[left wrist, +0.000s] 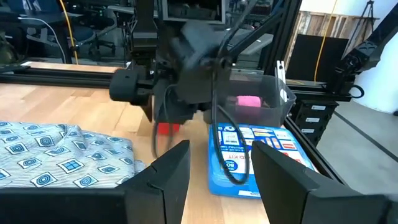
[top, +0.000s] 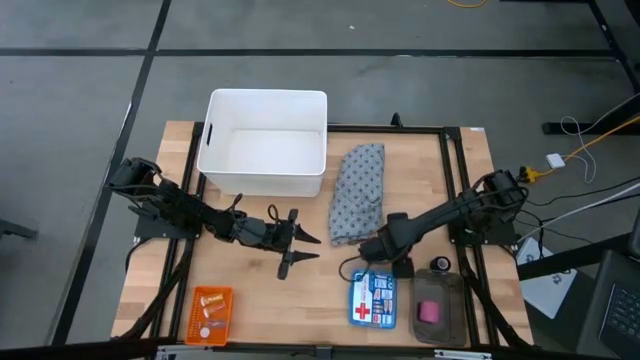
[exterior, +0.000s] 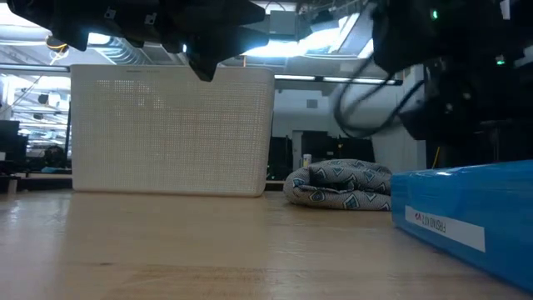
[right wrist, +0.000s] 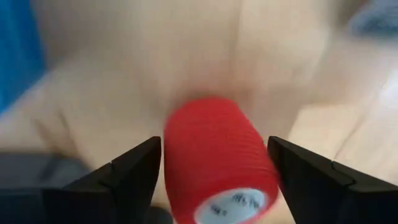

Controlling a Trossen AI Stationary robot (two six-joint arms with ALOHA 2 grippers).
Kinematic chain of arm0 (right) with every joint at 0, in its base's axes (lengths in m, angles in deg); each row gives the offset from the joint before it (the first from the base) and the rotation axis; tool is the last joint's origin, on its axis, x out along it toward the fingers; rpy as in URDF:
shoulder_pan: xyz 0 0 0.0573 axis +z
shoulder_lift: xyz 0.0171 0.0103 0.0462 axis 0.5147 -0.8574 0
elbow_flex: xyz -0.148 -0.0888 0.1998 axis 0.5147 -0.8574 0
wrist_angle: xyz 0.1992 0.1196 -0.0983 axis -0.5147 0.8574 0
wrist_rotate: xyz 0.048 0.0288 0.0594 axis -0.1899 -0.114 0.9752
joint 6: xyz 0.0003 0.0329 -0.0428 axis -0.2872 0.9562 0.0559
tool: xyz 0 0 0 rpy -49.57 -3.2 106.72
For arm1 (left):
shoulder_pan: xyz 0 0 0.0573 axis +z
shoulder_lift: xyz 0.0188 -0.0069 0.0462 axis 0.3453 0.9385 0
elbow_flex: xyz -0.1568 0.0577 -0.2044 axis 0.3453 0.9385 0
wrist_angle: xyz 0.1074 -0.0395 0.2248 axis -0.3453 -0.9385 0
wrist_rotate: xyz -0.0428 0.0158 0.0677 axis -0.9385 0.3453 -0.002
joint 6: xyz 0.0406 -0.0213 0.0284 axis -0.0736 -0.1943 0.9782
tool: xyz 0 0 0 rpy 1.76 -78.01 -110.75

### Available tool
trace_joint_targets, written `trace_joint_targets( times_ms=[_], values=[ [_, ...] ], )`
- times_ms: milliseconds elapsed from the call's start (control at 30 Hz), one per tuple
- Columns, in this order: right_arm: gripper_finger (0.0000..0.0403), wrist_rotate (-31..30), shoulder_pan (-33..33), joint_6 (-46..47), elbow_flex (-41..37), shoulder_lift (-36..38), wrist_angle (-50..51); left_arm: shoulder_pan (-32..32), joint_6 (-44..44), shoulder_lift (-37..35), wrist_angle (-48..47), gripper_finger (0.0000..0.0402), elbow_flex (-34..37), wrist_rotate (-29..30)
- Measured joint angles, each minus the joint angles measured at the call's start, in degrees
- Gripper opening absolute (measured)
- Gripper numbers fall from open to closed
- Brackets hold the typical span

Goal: Pick & place medical supplies in basket/bin
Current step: Put the red bandage into the black bin

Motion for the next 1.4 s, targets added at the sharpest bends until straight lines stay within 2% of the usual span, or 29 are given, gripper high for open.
trace_joint_targets(
  times_ms=[433,567,833,967,1133,1267,1400],
  values=[
    [0.0285,0.15,0.29,0.57,0.12,0.05,-2.81,0.00,-0.04,0.00,-0.98,0.0169,0.02,-0.01],
    [0.0259,0.33,0.22,1.56,0.14,0.10,-3.48,0.00,-0.07,0.00,-1.03,0.0168,0.02,-0.02],
    [0.0174,0.63,0.24,1.59,0.14,0.14,-3.45,0.00,-0.09,0.00,-1.01,0.0169,0.02,-0.01],
    [0.0159,0.65,0.26,1.53,0.55,0.14,-2.95,0.00,-0.09,0.00,-1.01,0.0169,0.02,0.00],
    [0.0169,-0.21,0.25,-0.08,5.85,0.14,2.71,0.00,0.33,0.00,-0.99,0.0168,0.02,0.28],
    [0.0168,-3.08,0.24,-0.81,13.38,0.16,9.40,0.00,0.37,0.00,-0.98,0.0168,0.02,0.30],
    [0.0168,-3.79,0.33,2.24,21.27,0.16,17.54,0.00,0.39,0.00,-0.98,0.0169,0.02,0.30]
  ],
)
